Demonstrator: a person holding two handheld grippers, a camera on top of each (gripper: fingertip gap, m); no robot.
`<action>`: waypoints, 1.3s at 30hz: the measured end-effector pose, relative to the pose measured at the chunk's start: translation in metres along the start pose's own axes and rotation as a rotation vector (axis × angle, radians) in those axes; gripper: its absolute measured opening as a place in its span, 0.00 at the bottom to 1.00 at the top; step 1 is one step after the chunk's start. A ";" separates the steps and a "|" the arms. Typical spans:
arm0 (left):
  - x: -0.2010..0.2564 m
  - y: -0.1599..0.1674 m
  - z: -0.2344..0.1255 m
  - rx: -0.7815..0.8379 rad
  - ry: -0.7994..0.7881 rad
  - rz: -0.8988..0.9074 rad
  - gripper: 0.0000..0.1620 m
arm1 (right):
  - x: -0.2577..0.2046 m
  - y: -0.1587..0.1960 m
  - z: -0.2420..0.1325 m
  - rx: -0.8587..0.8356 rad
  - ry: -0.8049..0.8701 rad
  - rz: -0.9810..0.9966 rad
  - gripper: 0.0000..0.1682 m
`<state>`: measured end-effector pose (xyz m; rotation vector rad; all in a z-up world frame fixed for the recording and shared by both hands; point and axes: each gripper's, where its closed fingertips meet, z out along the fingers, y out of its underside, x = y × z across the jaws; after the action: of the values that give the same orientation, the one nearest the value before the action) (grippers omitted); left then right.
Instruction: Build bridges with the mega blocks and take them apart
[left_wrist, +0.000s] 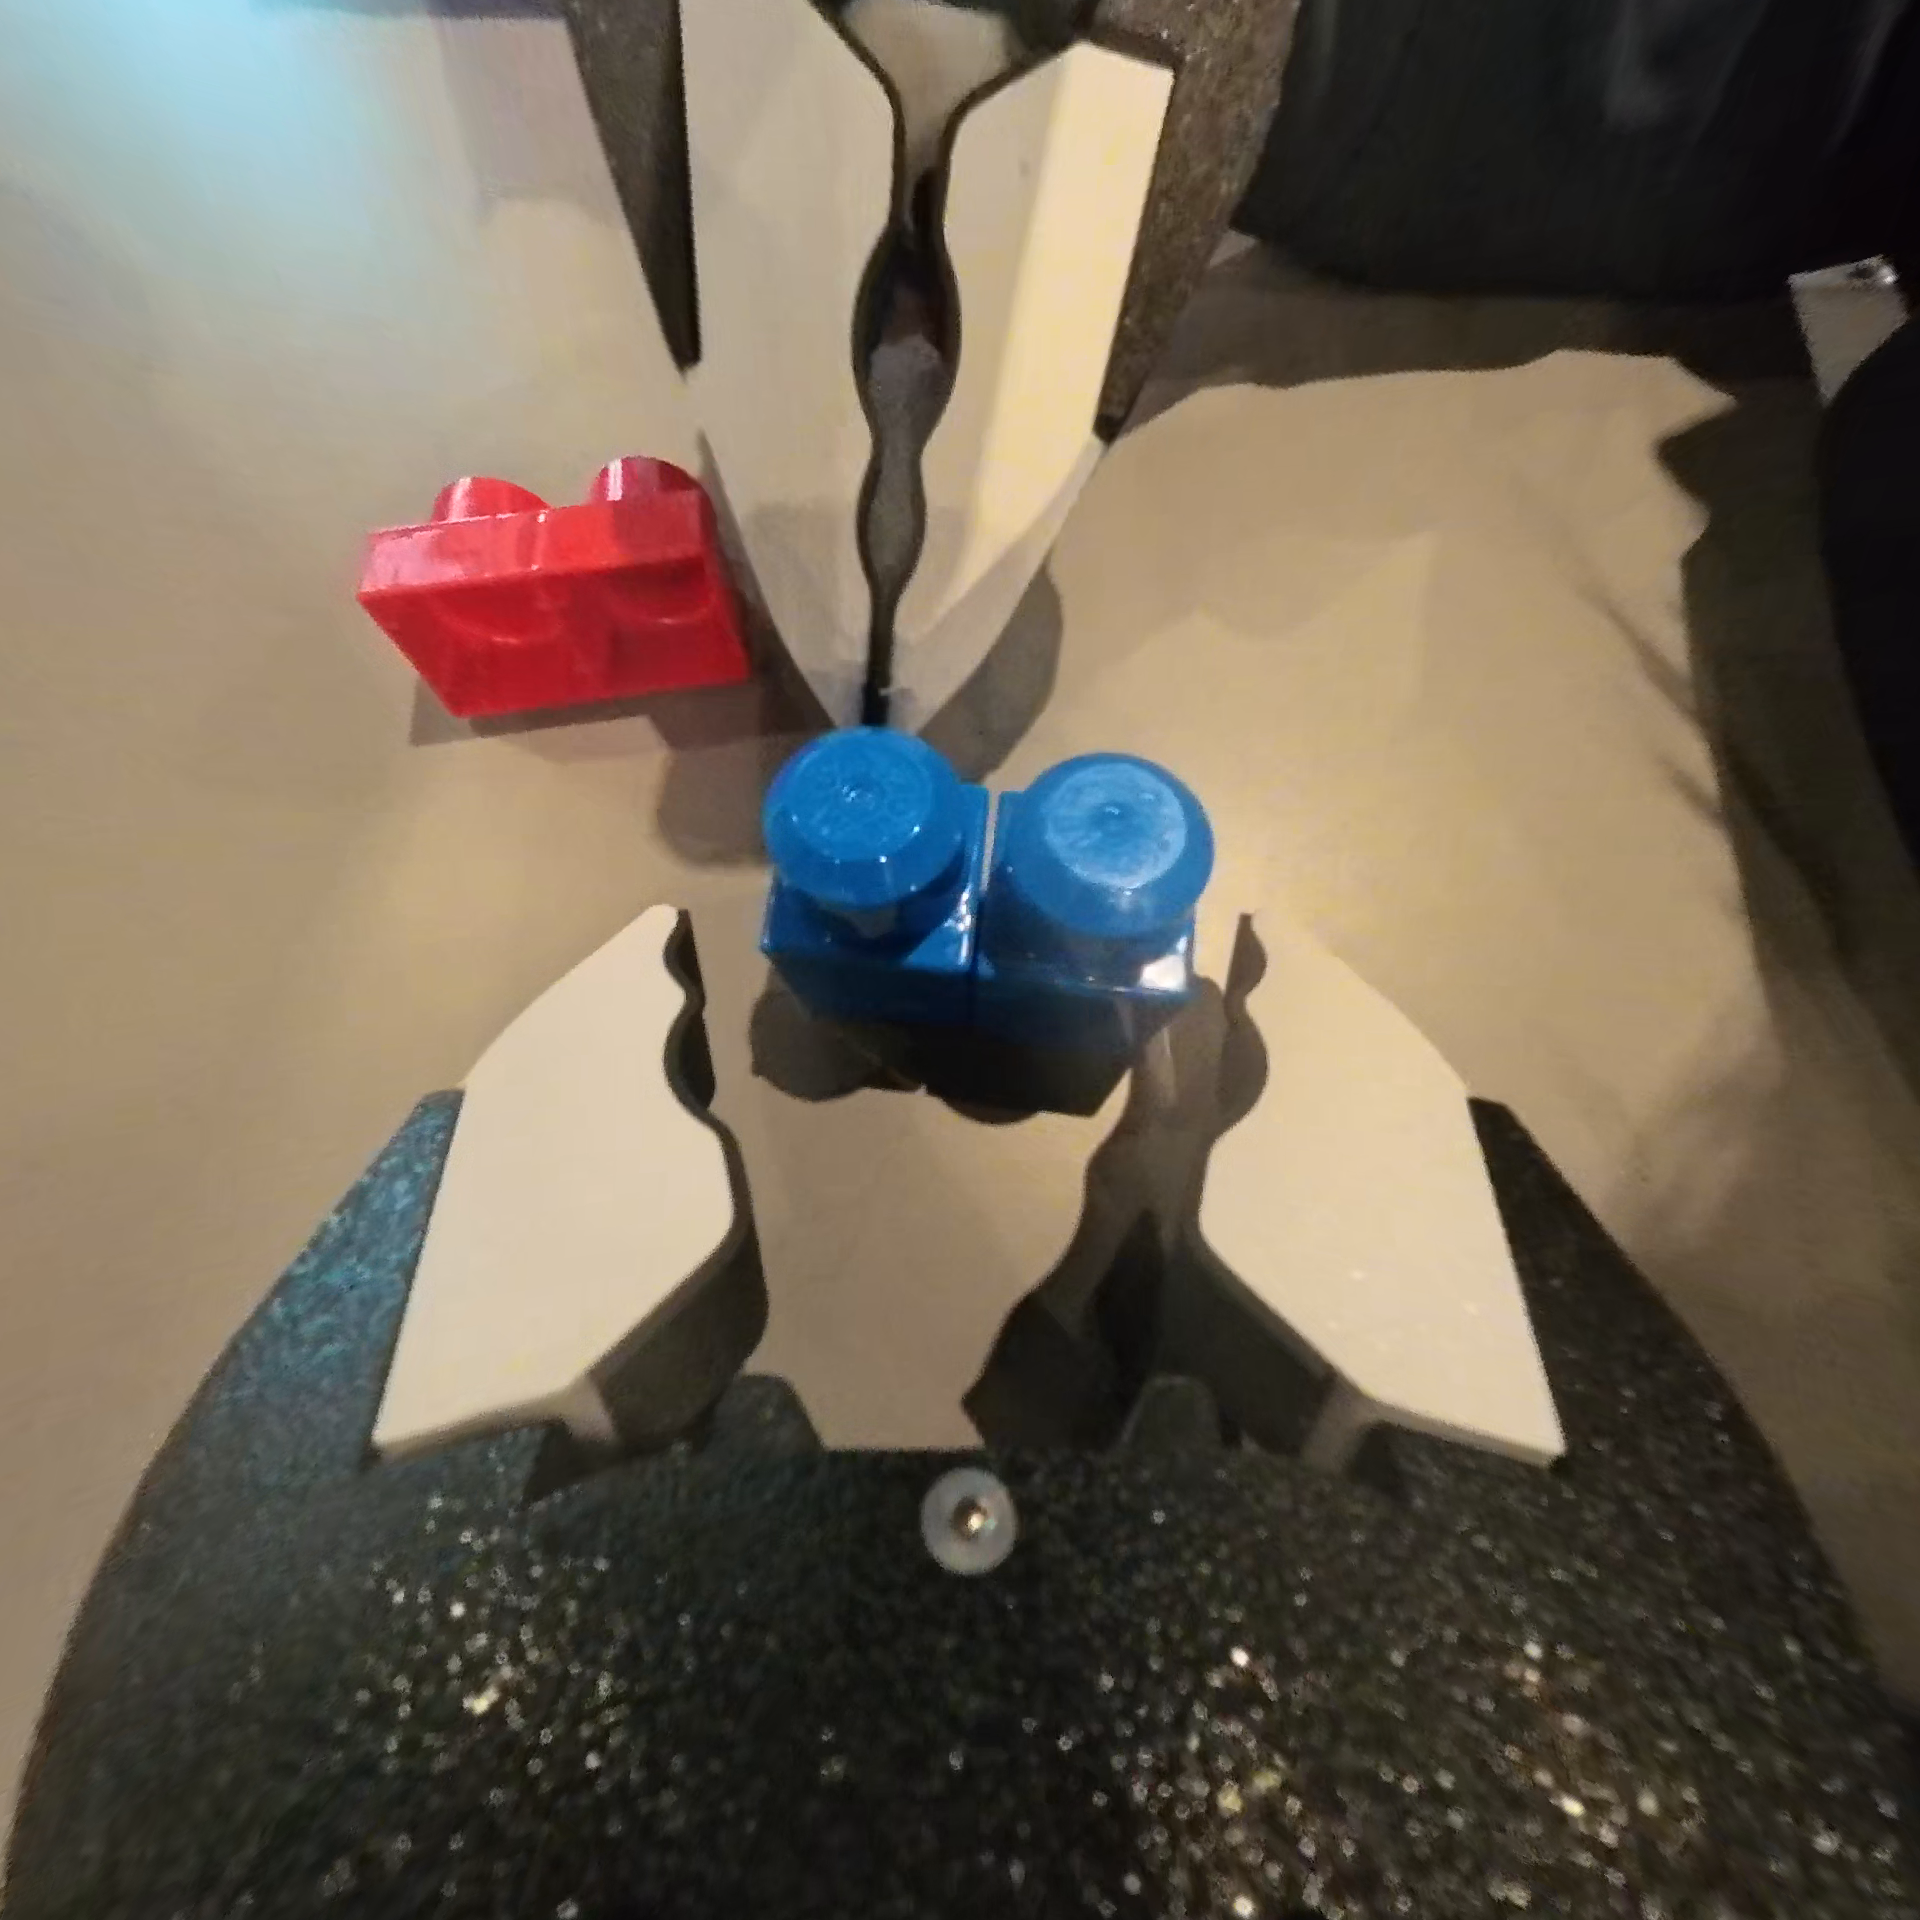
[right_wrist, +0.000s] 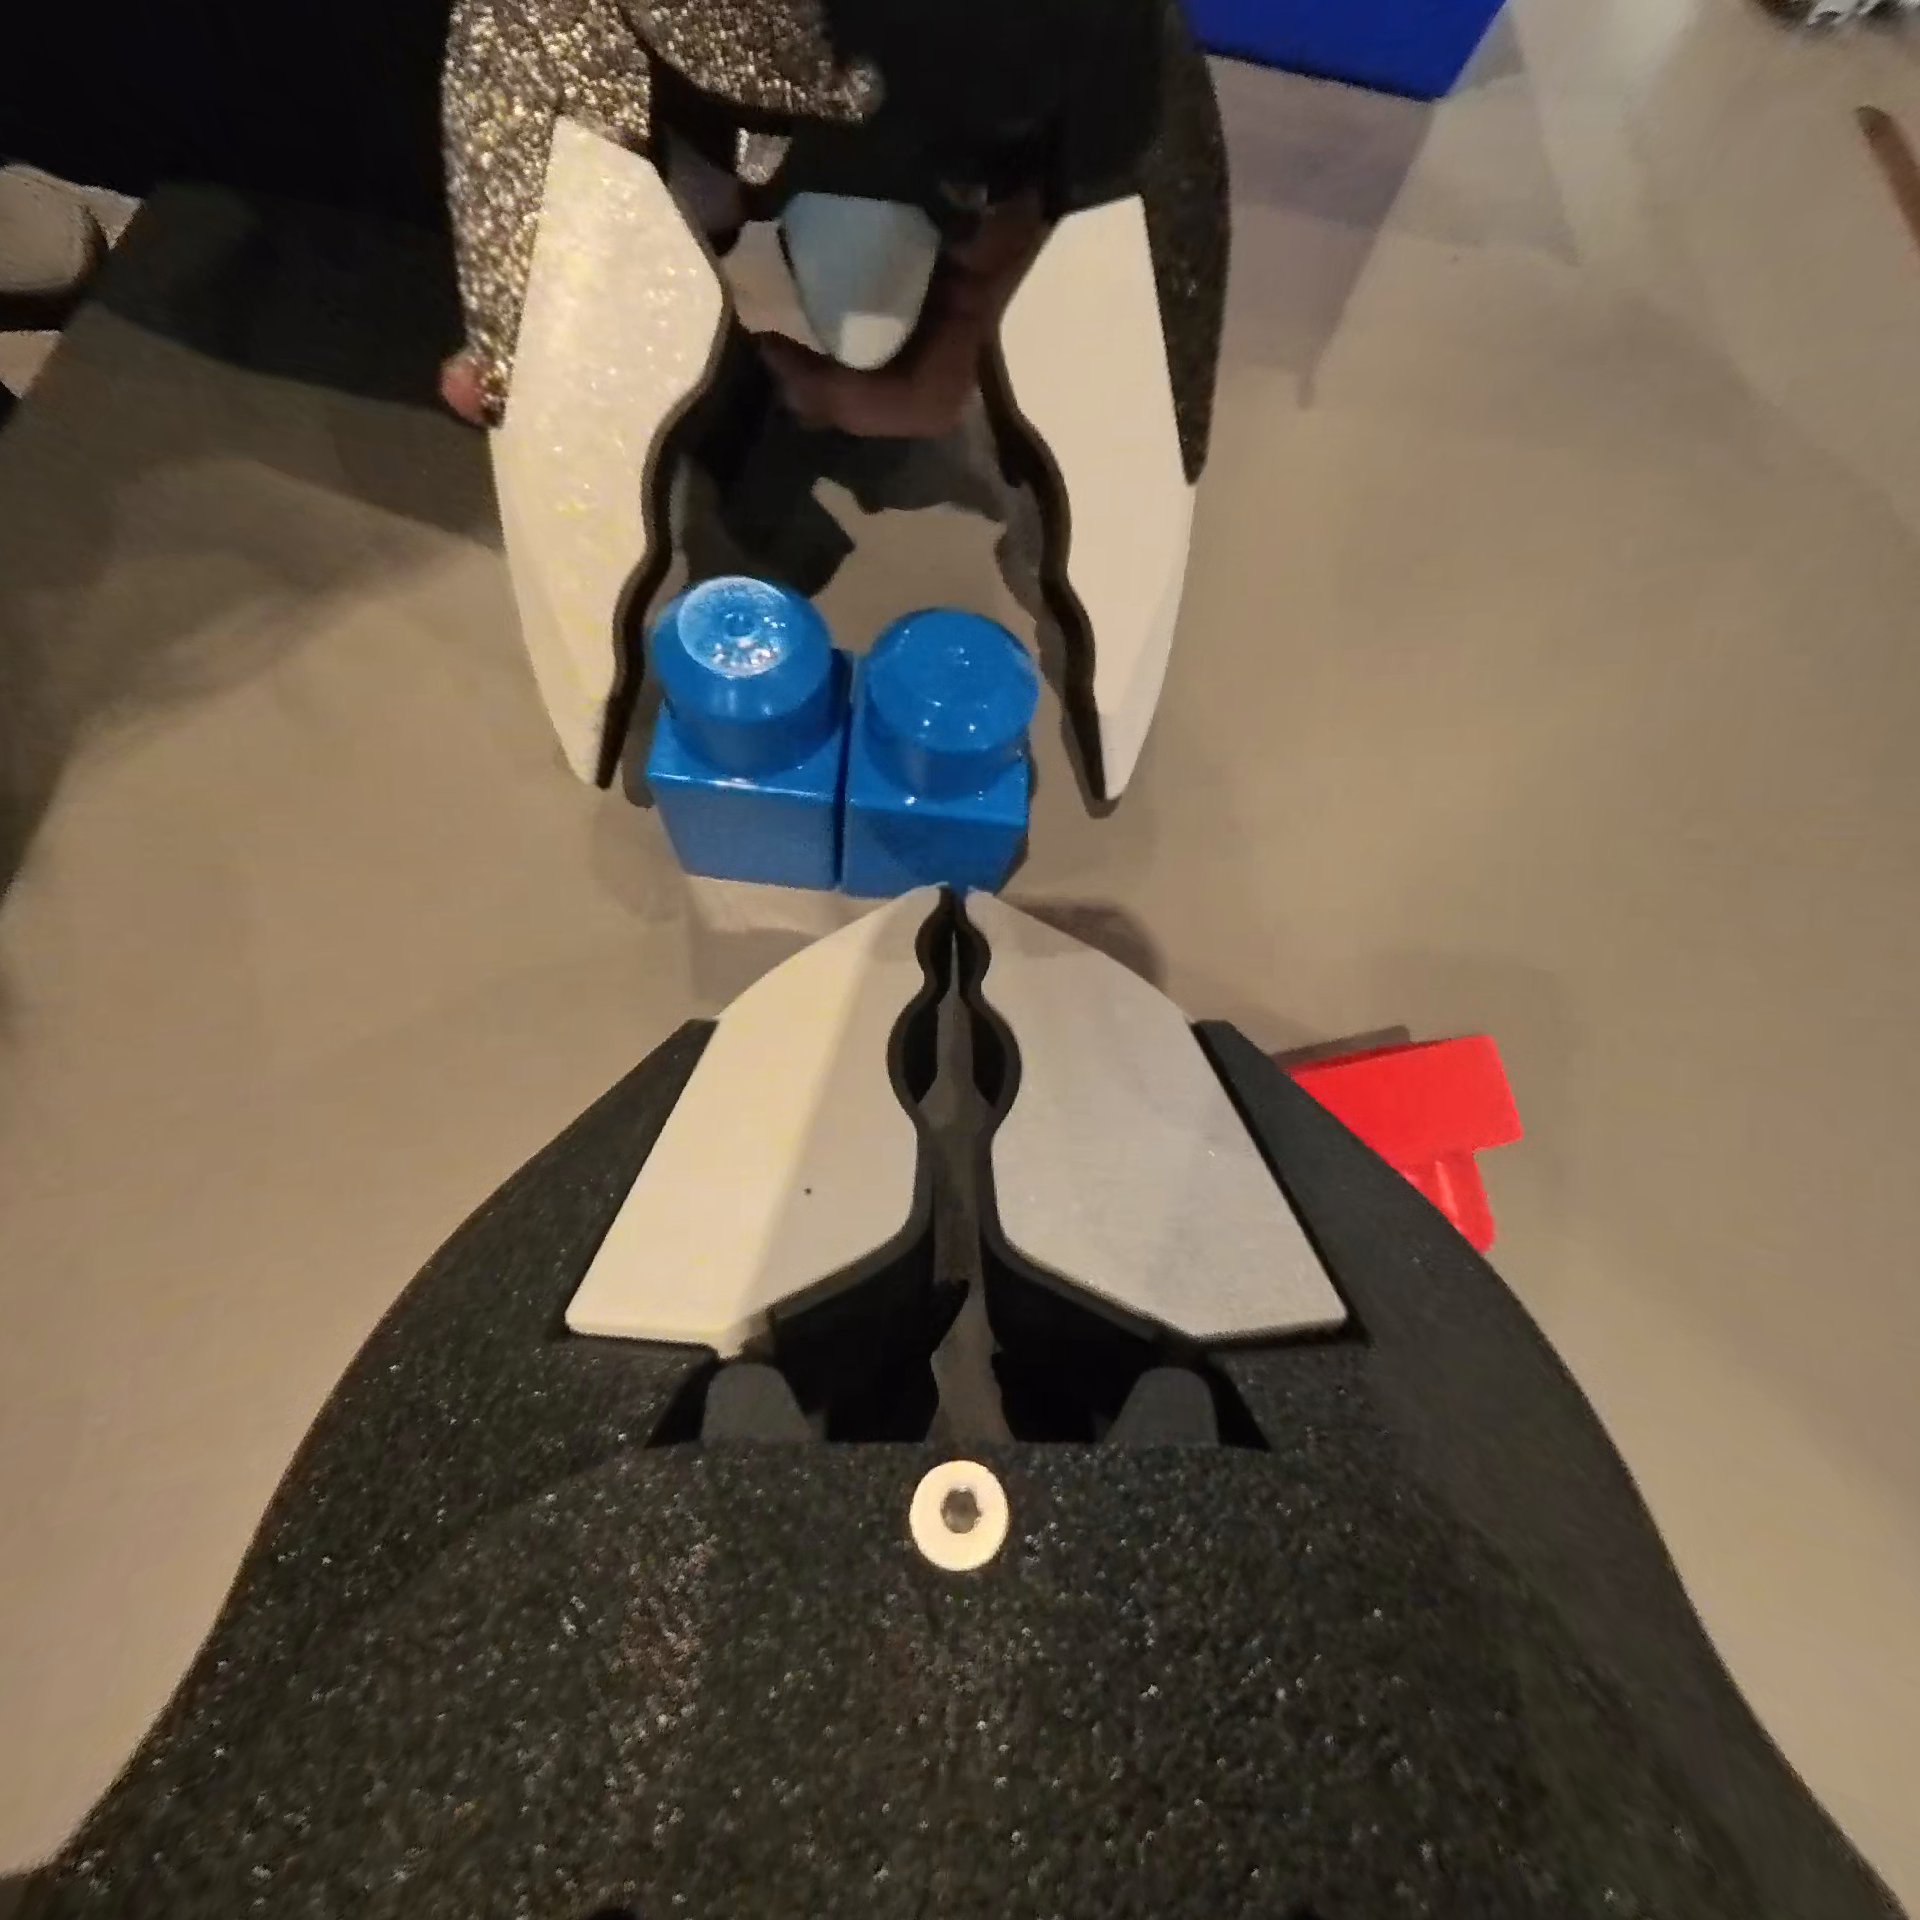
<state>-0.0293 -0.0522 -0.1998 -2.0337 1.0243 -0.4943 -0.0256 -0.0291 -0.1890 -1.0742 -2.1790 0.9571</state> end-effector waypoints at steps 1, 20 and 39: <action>0.001 0.000 0.001 0.003 0.010 0.006 0.59 | -0.001 0.000 0.001 -0.001 -0.004 0.000 0.00; 0.003 0.004 0.013 -0.052 0.087 0.020 0.55 | 0.005 0.004 -0.011 0.069 0.020 0.084 0.00; 0.001 -0.002 0.015 -0.023 0.079 0.032 0.55 | -0.002 -0.001 -0.004 0.106 -0.010 0.079 0.00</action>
<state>-0.0186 -0.0448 -0.2068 -2.0284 1.1127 -0.5517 -0.0225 -0.0298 -0.1863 -1.1145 -2.0827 1.1024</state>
